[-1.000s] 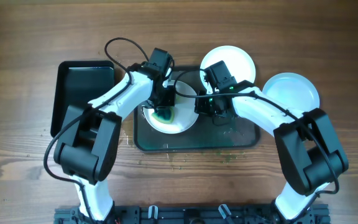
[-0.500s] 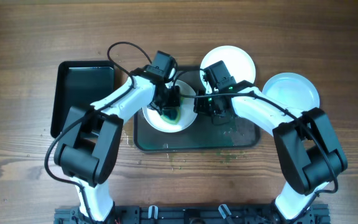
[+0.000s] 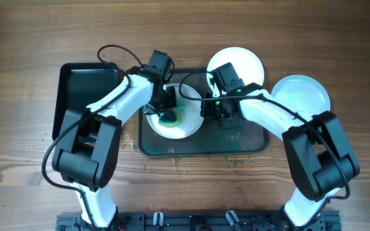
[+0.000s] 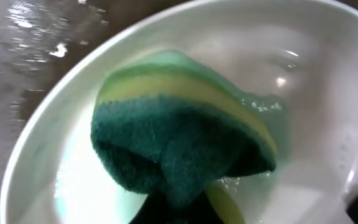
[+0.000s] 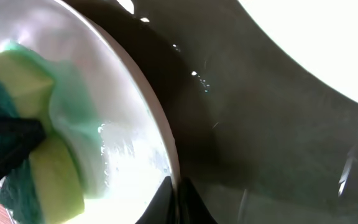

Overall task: Clean dirty plates on tray and stack at the side
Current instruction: 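Scrub the held plate with the sponge in the left gripper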

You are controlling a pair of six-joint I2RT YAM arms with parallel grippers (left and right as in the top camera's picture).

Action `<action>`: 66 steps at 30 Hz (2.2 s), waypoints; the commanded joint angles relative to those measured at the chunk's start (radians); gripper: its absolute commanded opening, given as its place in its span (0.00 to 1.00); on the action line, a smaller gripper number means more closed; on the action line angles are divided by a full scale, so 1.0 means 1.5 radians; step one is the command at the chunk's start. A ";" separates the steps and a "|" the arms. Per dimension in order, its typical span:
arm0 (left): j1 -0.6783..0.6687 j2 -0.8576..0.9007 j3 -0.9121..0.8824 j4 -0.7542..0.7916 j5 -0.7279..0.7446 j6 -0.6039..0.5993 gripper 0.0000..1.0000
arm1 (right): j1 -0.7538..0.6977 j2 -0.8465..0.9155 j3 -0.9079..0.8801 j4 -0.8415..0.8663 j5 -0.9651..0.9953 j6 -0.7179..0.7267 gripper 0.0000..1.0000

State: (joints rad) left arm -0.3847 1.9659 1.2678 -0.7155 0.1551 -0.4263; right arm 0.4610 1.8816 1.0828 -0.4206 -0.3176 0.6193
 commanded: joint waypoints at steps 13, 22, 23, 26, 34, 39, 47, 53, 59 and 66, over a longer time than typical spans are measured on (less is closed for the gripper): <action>0.009 0.031 -0.020 -0.059 -0.159 -0.006 0.04 | 0.001 0.016 0.011 0.011 -0.013 -0.010 0.05; 0.013 0.027 -0.011 -0.106 0.113 0.156 0.04 | -0.002 0.016 0.011 0.011 -0.036 -0.028 0.04; 0.015 0.027 -0.007 -0.095 0.113 0.151 0.04 | -0.003 0.017 0.011 0.011 -0.036 -0.028 0.04; 0.033 0.027 0.014 -0.012 0.106 0.081 0.04 | -0.003 0.034 0.010 0.012 -0.052 -0.005 0.04; 0.040 0.020 0.122 -0.144 -0.166 -0.056 0.04 | -0.005 0.052 0.010 0.016 -0.050 0.041 0.04; 0.019 0.020 0.109 -0.174 -0.130 -0.052 0.04 | -0.005 0.052 0.010 0.020 -0.048 0.041 0.04; -0.042 0.054 0.030 -0.066 -0.018 -0.050 0.04 | -0.005 0.052 0.010 0.021 -0.049 0.040 0.04; -0.035 0.056 0.030 0.056 0.147 0.083 0.04 | -0.005 0.052 0.010 0.021 -0.049 0.038 0.04; 0.017 0.056 0.032 -0.064 -0.239 -0.090 0.04 | -0.005 0.052 0.010 0.022 -0.048 0.036 0.04; 0.014 0.056 0.032 -0.081 0.293 0.183 0.04 | -0.005 0.052 0.010 0.024 -0.049 0.037 0.04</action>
State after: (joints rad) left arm -0.3565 2.0129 1.3495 -0.8356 0.2443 -0.3683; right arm 0.4656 1.9301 1.0969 -0.3767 -0.4297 0.6613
